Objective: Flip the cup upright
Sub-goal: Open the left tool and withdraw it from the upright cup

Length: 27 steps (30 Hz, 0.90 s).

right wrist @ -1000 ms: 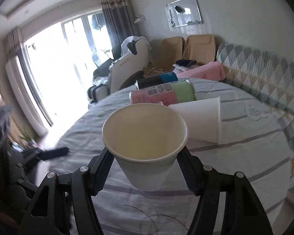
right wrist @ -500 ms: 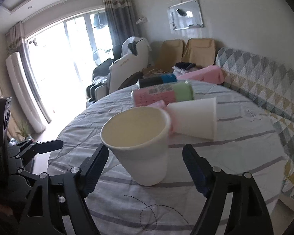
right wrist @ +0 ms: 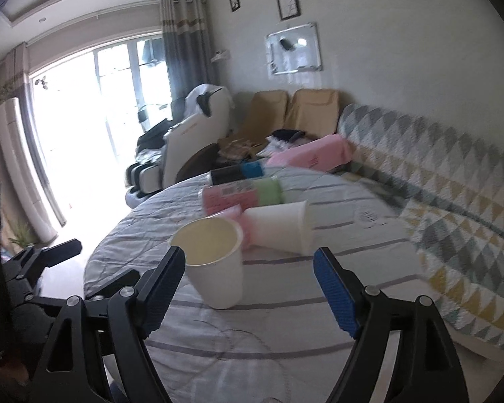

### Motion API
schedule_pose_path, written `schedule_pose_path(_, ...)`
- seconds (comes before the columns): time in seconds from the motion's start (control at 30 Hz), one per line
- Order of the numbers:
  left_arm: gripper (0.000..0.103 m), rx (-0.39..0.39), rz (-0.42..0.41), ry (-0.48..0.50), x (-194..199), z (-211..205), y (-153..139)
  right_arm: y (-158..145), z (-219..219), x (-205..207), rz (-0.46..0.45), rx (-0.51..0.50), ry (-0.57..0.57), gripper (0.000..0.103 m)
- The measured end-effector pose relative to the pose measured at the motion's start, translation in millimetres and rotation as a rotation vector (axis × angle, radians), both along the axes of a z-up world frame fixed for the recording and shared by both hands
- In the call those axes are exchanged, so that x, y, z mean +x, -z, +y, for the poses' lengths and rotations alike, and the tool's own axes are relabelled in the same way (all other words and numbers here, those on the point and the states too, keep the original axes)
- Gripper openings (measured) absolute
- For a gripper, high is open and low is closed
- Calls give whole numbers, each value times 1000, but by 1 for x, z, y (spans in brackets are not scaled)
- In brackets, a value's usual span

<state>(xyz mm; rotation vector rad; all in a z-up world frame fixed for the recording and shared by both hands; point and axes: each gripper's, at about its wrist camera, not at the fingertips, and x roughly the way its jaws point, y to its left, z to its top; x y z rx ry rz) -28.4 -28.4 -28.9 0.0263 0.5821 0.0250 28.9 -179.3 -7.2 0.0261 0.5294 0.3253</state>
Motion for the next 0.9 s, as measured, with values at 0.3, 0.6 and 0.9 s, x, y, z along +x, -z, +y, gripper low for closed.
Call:
schedule_pose_path(0.3,103,-41,-6,-28,-10,-14,-8,-11,-14,-18,-56,-40,31,81)
schedule_pose_path(0.6,103,-29,-30,-39,-21,-19,-12,-14,-19,-25,-81,-17,11,81)
schedule_pose_path(0.9,103,-20,-55,-31,-27,-23,-15,-18,-21,-33,-121,-13,12,81)
